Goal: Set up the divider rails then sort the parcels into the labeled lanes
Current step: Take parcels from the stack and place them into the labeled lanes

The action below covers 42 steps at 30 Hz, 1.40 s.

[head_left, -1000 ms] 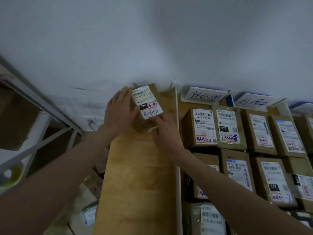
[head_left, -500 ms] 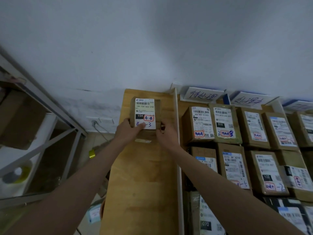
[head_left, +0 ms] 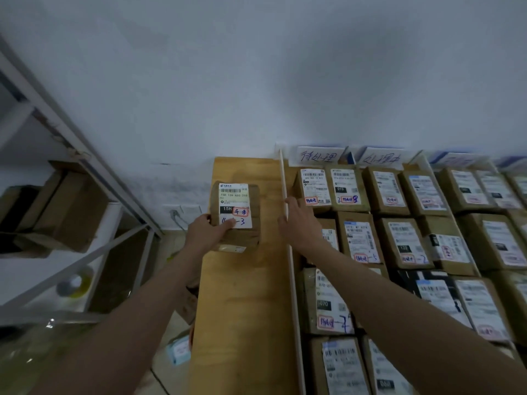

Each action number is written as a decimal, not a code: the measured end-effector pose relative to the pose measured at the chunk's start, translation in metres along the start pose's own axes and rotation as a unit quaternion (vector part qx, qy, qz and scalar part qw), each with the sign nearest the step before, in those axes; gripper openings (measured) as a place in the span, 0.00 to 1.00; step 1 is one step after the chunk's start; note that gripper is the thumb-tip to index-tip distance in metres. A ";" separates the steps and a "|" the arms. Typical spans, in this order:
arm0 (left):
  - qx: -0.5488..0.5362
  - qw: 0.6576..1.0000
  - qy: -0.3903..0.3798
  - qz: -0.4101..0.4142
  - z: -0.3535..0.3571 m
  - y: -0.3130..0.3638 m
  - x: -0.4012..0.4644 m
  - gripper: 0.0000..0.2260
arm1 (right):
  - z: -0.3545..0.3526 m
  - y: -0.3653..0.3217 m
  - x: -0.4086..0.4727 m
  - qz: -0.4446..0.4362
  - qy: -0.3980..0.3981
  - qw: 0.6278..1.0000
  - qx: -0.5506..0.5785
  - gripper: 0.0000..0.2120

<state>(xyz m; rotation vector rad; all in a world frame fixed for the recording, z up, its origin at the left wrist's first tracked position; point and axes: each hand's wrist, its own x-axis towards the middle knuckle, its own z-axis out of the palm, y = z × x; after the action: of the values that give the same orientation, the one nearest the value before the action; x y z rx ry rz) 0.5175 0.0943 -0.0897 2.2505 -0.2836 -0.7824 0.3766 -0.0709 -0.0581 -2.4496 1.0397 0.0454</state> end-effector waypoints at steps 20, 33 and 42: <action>0.002 0.995 0.022 0.093 0.051 0.046 -0.211 0.27 | -0.106 0.121 -0.205 0.022 0.084 0.994 -0.066 0.23; 0.027 0.990 -0.001 0.136 0.152 0.063 -0.342 0.23 | -0.145 0.249 -0.346 0.069 0.130 0.988 -0.051 0.24; 0.030 0.980 -0.071 0.183 0.223 0.103 -0.397 0.19 | -0.179 0.326 -0.403 0.125 0.163 0.978 -0.039 0.23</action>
<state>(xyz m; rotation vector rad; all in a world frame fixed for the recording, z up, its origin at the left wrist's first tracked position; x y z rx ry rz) 0.0704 0.0582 0.0386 2.1121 -0.7750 -0.7426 -0.1610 -0.0742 0.0503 -2.4306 1.5111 -0.2464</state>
